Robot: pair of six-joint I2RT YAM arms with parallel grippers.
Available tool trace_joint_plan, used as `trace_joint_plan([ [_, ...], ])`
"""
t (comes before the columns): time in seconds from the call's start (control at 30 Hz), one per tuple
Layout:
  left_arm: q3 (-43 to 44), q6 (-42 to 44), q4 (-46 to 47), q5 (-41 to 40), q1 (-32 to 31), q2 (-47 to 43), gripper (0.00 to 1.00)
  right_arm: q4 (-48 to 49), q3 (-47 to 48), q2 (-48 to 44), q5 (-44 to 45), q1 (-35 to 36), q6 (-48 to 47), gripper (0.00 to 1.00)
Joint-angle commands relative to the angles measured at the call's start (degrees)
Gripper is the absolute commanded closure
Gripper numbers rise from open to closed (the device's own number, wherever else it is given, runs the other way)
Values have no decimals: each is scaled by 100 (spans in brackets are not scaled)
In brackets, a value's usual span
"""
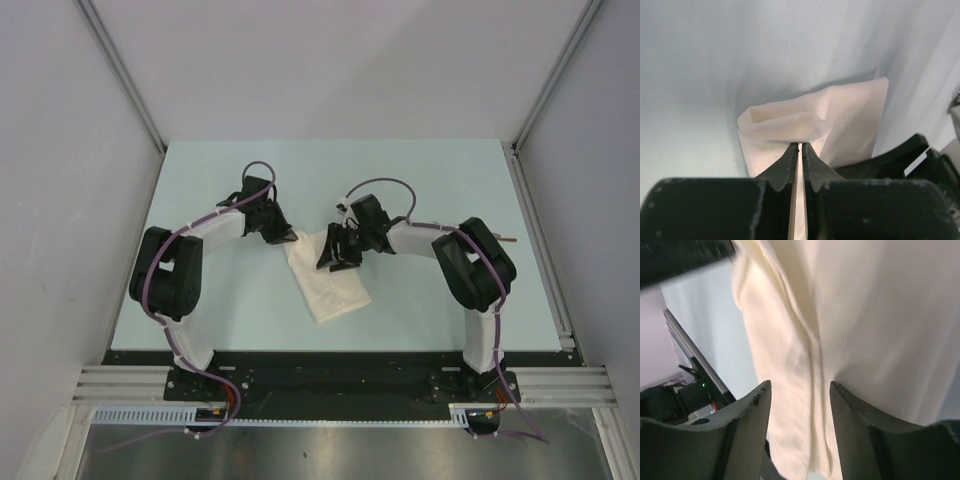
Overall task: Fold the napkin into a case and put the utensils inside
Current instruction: Fold the lower triangle-folded napkin at the center of the board.
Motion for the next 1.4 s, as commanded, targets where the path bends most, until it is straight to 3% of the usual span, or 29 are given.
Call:
trace_joint_plan([
  [0.0,201,-55,165,127,-37,-8,90,-286,-730,-855,100,170,1,44],
  [0.3,183,-64,226,241,-98,-17,90,-296,-1576,-1708,653,514,186,45],
  [0.47,280,-126,235,391,-98,159,90,-120,-1717,-1621,592,592,282,50],
  [0.67,350,-161,235,356,-98,229,90,108,-1778,-1436,557,707,405,63],
  [0.8,411,-214,226,347,-98,422,91,126,-1822,-1462,583,742,449,79],
  [1.37,570,-179,271,233,-142,827,91,-190,-1875,-1515,1216,795,98,95],
])
